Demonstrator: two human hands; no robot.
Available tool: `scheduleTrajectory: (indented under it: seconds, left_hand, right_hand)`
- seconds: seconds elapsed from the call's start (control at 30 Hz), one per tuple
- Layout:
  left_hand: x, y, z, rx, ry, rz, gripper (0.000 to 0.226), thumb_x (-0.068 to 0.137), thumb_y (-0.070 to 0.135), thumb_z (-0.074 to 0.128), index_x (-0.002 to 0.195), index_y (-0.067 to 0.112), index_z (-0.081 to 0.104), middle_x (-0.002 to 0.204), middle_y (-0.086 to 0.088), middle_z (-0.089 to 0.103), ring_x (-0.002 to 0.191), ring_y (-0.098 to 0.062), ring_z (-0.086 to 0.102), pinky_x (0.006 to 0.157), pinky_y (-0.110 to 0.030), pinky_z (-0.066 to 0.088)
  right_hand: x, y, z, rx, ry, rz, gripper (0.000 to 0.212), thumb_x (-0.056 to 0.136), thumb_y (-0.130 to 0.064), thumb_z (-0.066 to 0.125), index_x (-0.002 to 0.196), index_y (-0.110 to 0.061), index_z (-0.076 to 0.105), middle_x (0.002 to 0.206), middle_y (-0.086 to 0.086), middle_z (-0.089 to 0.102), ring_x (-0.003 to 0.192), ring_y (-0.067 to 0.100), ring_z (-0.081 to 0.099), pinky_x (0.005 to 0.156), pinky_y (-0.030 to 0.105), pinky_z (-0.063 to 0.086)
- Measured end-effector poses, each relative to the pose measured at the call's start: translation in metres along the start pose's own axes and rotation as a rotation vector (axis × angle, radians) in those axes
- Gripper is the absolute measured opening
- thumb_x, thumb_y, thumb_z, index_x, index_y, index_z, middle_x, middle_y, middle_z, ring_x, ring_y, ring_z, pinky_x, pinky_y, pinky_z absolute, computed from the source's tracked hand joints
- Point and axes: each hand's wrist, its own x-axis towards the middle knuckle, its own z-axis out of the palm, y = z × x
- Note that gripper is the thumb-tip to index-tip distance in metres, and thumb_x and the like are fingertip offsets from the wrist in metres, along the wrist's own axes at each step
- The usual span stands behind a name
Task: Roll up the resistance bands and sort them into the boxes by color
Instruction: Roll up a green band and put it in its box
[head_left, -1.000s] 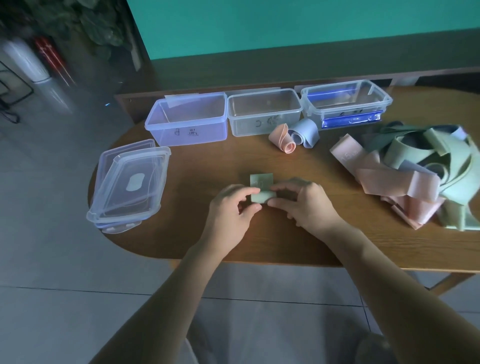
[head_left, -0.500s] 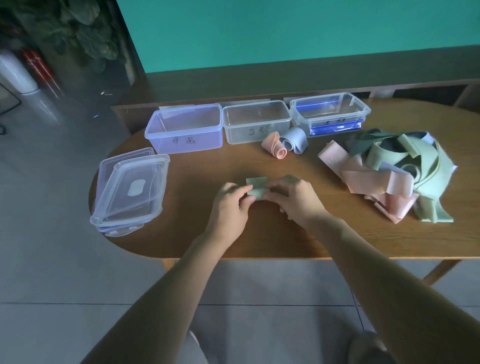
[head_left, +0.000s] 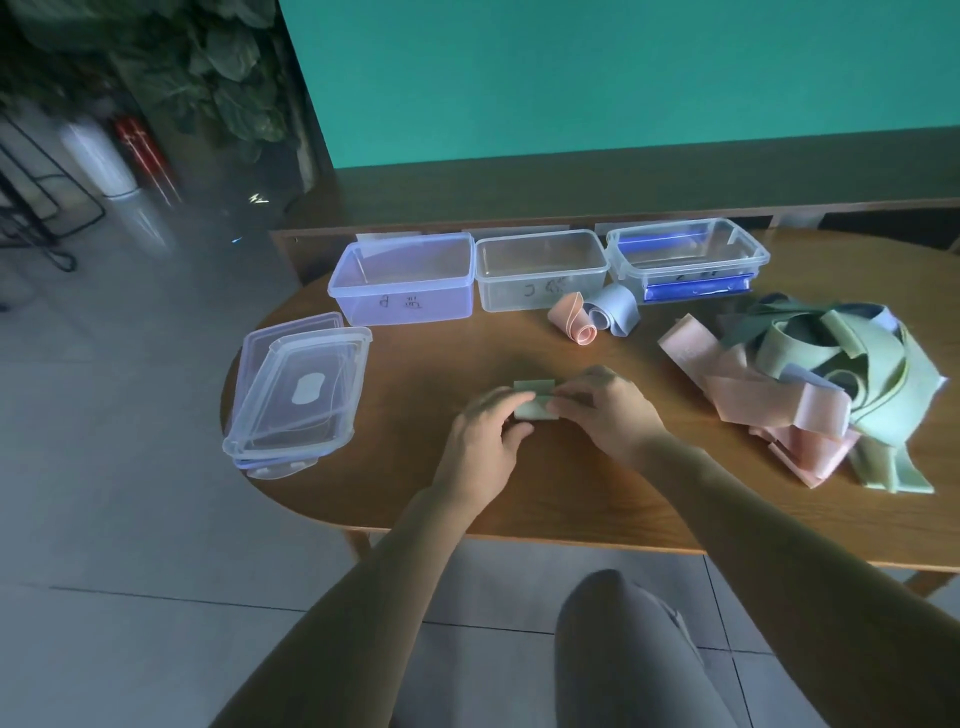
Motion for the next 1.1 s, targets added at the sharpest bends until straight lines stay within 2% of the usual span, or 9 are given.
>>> scheduleTrajectory:
  seconds: [0.1,0.2,0.33,0.43,0.57,0.67,0.83,1.0,1.1]
  left_hand:
    - [0.003,0.001,0.0,-0.002,0.007,-0.047,0.039,0.082,0.009,0.082,0.119,0.014,0.073,0.121,-0.002,0.072,0.107,-0.02,0.068,0.096,-0.024,0.048]
    - [0.009,0.001,0.001,-0.024,0.021,-0.09,0.033,0.084,0.008,0.079,0.116,0.014,0.075,0.118,-0.003,0.073,0.105,-0.021,0.068,0.097,-0.022,0.046]
    - [0.015,-0.005,0.008,-0.016,0.004,-0.089,0.029,0.09,0.005,0.071,0.118,0.01,0.074,0.115,-0.009,0.068,0.106,-0.024,0.061,0.099,-0.021,0.042]
    - [0.019,-0.01,0.012,0.037,0.004,-0.073,0.028,0.095,0.008,0.066,0.122,0.009,0.072,0.119,-0.011,0.057,0.104,-0.021,0.059,0.096,-0.015,0.038]
    - [0.019,-0.009,0.013,0.086,0.018,0.015,0.03,0.095,0.007,0.064,0.124,0.003,0.069,0.119,-0.014,0.057,0.104,-0.025,0.064,0.098,-0.031,0.05]
    - [0.021,-0.008,0.011,0.046,0.054,0.031,0.03,0.091,0.003,0.069,0.121,0.006,0.07,0.115,-0.009,0.062,0.103,-0.022,0.063,0.096,-0.027,0.049]
    - [0.022,-0.002,0.003,-0.025,0.027,0.01,0.031,0.078,0.001,0.082,0.106,0.007,0.069,0.106,-0.002,0.067,0.091,-0.018,0.063,0.08,-0.027,0.053]
    - [0.024,-0.005,0.003,-0.062,0.043,-0.03,0.029,0.077,-0.002,0.082,0.103,0.007,0.072,0.103,-0.004,0.071,0.085,-0.016,0.063,0.08,-0.004,0.04]
    - [0.027,-0.01,0.007,-0.055,0.044,-0.029,0.026,0.081,0.001,0.08,0.105,0.009,0.073,0.103,-0.002,0.073,0.089,-0.021,0.067,0.083,-0.014,0.042]
  right_hand:
    - [-0.006,0.001,0.004,0.122,0.079,0.005,0.016,0.088,-0.041,0.074,0.102,-0.037,0.074,0.106,-0.013,0.06,0.099,0.014,0.061,0.087,0.038,0.051]
    - [-0.009,0.002,0.01,0.2,0.101,-0.005,0.012,0.088,-0.042,0.074,0.099,-0.04,0.073,0.106,-0.013,0.064,0.09,0.015,0.065,0.085,0.042,0.055]
    - [-0.004,0.007,0.012,0.118,0.084,-0.01,0.029,0.082,-0.046,0.079,0.109,-0.037,0.074,0.105,-0.011,0.065,0.094,0.013,0.062,0.084,0.036,0.053]
    - [0.005,0.009,0.011,0.059,0.071,-0.023,0.027,0.085,-0.047,0.075,0.111,-0.04,0.073,0.102,-0.013,0.06,0.094,0.014,0.058,0.083,0.036,0.051]
    - [0.012,0.009,0.009,0.062,0.03,0.014,0.03,0.087,-0.056,0.07,0.113,-0.042,0.072,0.102,-0.018,0.06,0.084,0.011,0.058,0.083,0.034,0.051]
    - [0.015,0.007,0.009,0.078,0.008,0.069,0.031,0.087,-0.056,0.069,0.113,-0.041,0.072,0.105,-0.016,0.066,0.078,0.012,0.058,0.085,0.038,0.054]
    - [0.013,-0.001,0.008,0.075,-0.008,0.113,0.027,0.087,-0.059,0.065,0.109,-0.045,0.072,0.097,-0.015,0.07,0.078,0.013,0.062,0.08,0.041,0.057]
    - [0.008,-0.006,0.014,0.047,0.099,0.102,0.025,0.088,-0.053,0.068,0.11,-0.041,0.068,0.107,-0.015,0.062,0.089,0.014,0.06,0.081,0.037,0.052]
    - [0.006,-0.006,0.019,0.114,0.147,0.101,0.017,0.089,-0.05,0.068,0.105,-0.043,0.068,0.108,-0.014,0.061,0.084,0.019,0.064,0.081,0.044,0.056]
